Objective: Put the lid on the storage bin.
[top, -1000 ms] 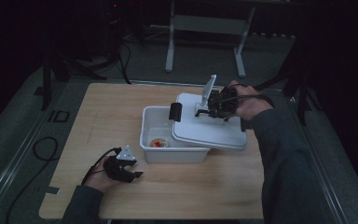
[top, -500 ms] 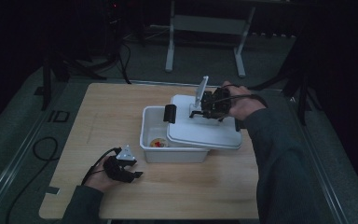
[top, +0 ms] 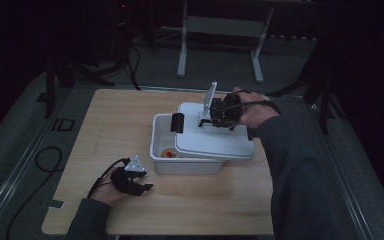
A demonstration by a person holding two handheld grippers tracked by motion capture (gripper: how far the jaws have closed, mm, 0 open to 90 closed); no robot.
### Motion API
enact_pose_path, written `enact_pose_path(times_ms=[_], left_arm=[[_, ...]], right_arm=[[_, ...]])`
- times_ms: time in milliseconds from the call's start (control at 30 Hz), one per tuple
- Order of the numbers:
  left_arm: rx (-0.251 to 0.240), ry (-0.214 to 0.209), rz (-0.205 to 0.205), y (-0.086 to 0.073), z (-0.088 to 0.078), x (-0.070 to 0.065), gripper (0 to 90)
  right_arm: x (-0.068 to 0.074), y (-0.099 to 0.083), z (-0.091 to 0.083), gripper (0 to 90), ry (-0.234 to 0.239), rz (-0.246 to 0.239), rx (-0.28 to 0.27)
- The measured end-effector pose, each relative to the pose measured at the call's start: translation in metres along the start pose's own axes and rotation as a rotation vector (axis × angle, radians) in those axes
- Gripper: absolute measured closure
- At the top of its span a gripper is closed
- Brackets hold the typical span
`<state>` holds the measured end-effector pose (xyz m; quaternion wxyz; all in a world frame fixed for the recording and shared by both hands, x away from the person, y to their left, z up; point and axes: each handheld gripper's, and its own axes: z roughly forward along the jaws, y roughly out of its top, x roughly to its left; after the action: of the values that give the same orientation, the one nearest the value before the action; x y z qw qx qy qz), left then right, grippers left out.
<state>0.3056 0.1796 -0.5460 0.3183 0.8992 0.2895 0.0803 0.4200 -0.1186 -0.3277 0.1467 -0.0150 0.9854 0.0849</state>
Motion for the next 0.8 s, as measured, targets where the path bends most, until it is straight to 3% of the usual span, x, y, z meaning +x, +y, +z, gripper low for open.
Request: enact_pose_path(times_ms=[800], left_arm=[[-0.005,-0.006,-0.003,0.0,0.001,0.0,43.3]], right_arm=[[0.001,0.02,0.005,84.5,0.008,-0.029,-0.011]])
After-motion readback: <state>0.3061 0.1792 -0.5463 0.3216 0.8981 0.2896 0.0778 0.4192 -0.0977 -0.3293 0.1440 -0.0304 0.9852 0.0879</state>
